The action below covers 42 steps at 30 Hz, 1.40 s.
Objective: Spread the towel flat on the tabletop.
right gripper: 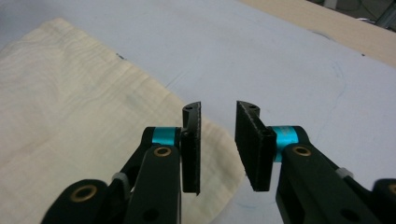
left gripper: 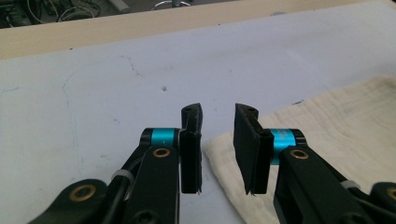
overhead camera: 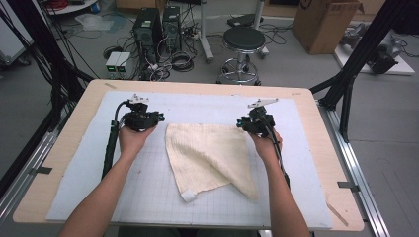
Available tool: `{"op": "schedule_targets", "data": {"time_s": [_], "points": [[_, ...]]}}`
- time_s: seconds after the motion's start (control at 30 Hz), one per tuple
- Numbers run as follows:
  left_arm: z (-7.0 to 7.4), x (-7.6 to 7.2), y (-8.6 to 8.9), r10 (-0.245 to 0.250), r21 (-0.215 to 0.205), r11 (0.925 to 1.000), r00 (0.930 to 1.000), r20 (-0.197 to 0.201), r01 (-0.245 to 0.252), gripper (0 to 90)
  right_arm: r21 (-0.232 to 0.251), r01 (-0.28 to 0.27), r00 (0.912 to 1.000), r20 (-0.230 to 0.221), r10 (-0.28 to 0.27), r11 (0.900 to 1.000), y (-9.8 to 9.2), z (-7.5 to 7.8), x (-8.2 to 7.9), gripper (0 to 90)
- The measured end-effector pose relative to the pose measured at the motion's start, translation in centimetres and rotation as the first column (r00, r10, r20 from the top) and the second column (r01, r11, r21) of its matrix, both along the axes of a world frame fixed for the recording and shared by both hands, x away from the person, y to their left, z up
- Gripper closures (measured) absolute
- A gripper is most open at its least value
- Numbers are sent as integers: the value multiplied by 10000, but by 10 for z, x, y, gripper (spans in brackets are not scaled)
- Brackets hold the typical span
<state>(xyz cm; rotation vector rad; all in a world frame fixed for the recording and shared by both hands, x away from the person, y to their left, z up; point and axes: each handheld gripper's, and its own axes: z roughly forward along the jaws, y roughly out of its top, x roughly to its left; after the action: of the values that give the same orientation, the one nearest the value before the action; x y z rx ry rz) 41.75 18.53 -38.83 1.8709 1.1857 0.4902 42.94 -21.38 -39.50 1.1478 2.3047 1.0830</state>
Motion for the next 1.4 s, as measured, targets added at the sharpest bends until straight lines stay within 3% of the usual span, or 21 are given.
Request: {"op": "schedule_targets", "data": {"time_s": [0.03, 0.13, 0.27, 0.37, 0.43, 0.63, 0.7, 0.87, 1.07, 1.17, 1.27, 1.4], "points": [[0, -3, 0, -95, 59, 9999, 9999, 53, 95, 698, -29, -145, 9999, -4, 145, 9999, -1, 1, -2, 692], [2, -13, 0, -387, -310, 9987, 9990, 235, 394, 694, 56, -295, 9995, 129, 294, 9995, -1, 6, -12, 675], [4, -31, -3, -868, -295, 9957, 9951, 473, 882, 680, 134, -695, 9974, 202, 692, 9975, -1, 14, -26, 630], [3, -47, -5, -1193, -347, 9920, 9914, 530, 1212, 671, 480, -1050, 9943, 256, 1038, 9933, 1, 24, -39, 601], [0, -59, -7, -1416, -407, 9887, 9878, 643, 1444, 663, 530, -1367, 9892, 610, 1334, 9892, 4, 28, -49, 599], [-11, -92, -12, -2063, -408, 9771, 9767, 588, 2088, 647, 785, -1843, 9801, 894, 1773, 9797, 2, 26, -80, 586], [-16, -103, -15, -2278, -404, 9723, 9722, 538, 2301, 643, 901, -1894, 9800, 798, 1824, 9778, 0, 22, -90, 577], [-25, -128, -23, -2857, -366, 9570, 9570, 509, 2877, 619, 1084, -2101, 9764, 748, 2028, 9716, -4, 9, -111, 566], [-37, -151, -35, -3637, -120, 9313, 9313, 210, 3640, 594, 1084, -2624, 9647, 536, 2579, 9589, -3, -8, -136, 535], [-43, -159, -43, -4101, 90, 9120, 9120, -83, 4102, 590, 911, -2785, 9604, 390, 2760, 9561, -1, -17, -145, 531], [-46, -164, -50, -4411, 139, 8971, 8969, -309, 4416, 590, 641, -2902, 9570, 168, 2897, 9548, -1, -26, -151, 527], [-50, -165, -57, -4768, 364, 8766, 8763, -686, 4798, 599, 547, -2864, 9580, 4, 2869, 9565, -3, -32, -154, 517]]}}
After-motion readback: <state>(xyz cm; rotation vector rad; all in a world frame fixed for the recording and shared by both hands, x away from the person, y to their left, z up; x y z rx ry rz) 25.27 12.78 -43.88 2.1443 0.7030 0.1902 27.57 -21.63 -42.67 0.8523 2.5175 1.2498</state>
